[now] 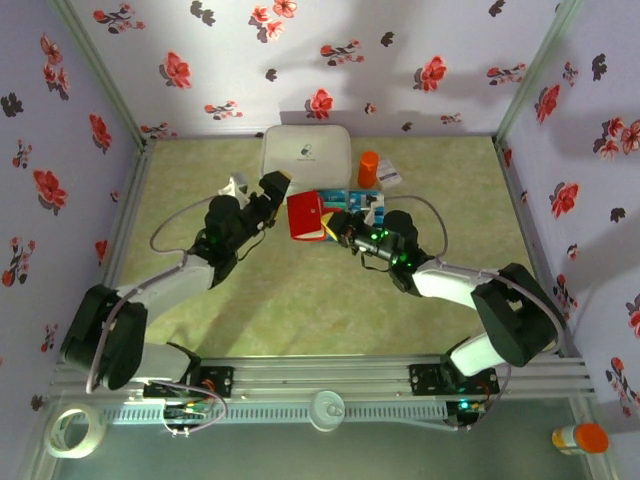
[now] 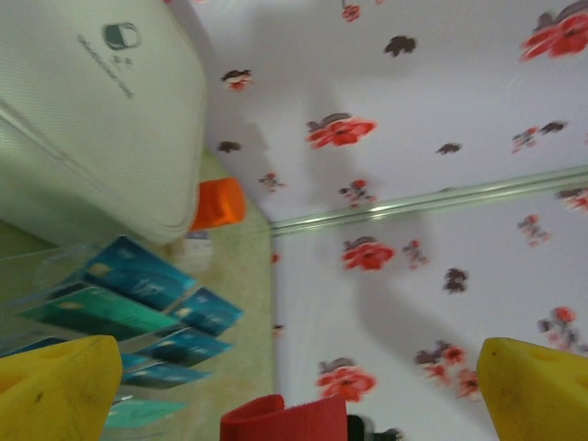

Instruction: Put the credit cards into the card holder

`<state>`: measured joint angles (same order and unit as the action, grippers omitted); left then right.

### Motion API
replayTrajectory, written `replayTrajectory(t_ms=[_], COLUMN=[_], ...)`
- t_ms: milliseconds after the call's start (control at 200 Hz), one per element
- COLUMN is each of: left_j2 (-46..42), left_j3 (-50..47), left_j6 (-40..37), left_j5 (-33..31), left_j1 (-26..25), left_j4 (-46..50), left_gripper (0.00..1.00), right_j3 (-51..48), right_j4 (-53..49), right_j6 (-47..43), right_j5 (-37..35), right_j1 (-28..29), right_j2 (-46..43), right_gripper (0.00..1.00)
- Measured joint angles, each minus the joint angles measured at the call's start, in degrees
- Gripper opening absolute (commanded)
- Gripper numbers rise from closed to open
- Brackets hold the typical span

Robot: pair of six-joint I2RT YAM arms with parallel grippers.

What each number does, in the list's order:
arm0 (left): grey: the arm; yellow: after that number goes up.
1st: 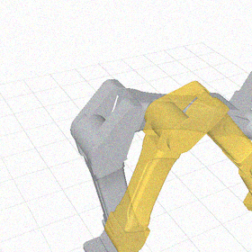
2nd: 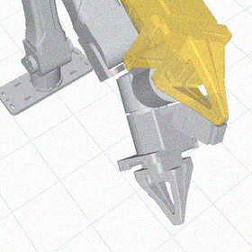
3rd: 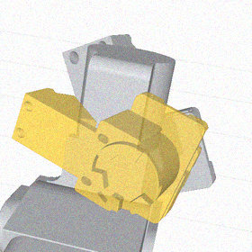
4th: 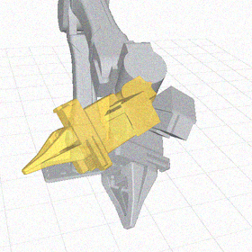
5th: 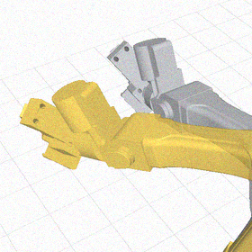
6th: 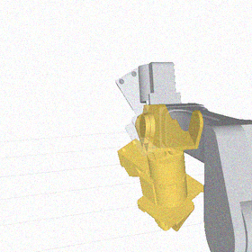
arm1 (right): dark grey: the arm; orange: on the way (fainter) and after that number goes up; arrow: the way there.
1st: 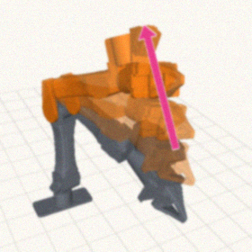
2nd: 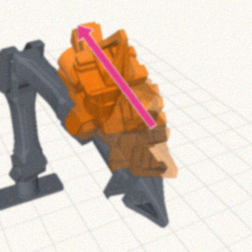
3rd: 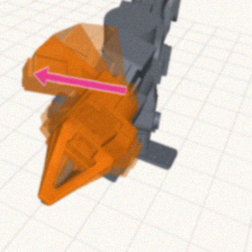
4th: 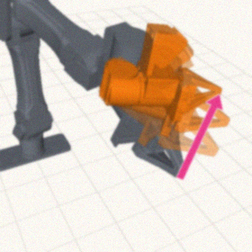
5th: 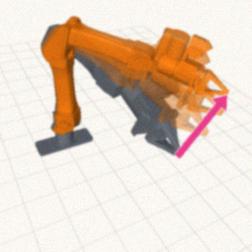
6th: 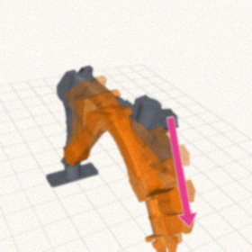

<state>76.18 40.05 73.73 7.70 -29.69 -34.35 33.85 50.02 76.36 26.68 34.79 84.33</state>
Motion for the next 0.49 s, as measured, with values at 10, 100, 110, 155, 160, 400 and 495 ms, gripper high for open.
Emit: replayTrajectory(t_ms=[10, 100, 110, 155, 160, 400, 495], left_j2=[-0.44, -2.91, -3.1, -3.21, -3.21, 2.93, 8.92], left_j3=[0.02, 2.08, 2.8, 5.53, 5.79, 24.04, 31.91], left_j6=[-0.5, -6.58, -7.43, -11.08, -11.43, -28.44, -33.81], left_j5=[0.0, 0.0, 0.0, -0.04, -0.07, -4.35, -7.78], left_j1=[0.02, 0.09, 0.09, 0.07, 0.07, -5.22, -9.9], left_j4=[0.92, 10.62, 12.72, 18.93, 19.37, 46.88, 55.67], left_gripper=[1.0, 1.0, 1.0, 1.0, 1.0, 1.0, 1.0], right_j3=[-0.24, -2.19, -2.47, -3.58, -3.82, -9.11, -9.9], right_j4=[0.02, 0.11, 0.13, 0.2, 0.22, 0.24, 0.22], right_j6=[0.0, -0.07, -0.09, -0.24, -0.26, -1.4, -1.97], right_j5=[0.07, 0.33, 0.35, 0.39, 0.39, 0.37, 0.33], right_j1=[-0.02, -0.02, -0.02, -0.02, -0.02, -0.02, 0.04], right_j2=[0.0, 0.0, 0.0, 0.0, 0.0, 0.0, 0.0], right_gripper=[0.0, 0.0, 0.0, 0.0, 0.0, 0.0, 0.0])
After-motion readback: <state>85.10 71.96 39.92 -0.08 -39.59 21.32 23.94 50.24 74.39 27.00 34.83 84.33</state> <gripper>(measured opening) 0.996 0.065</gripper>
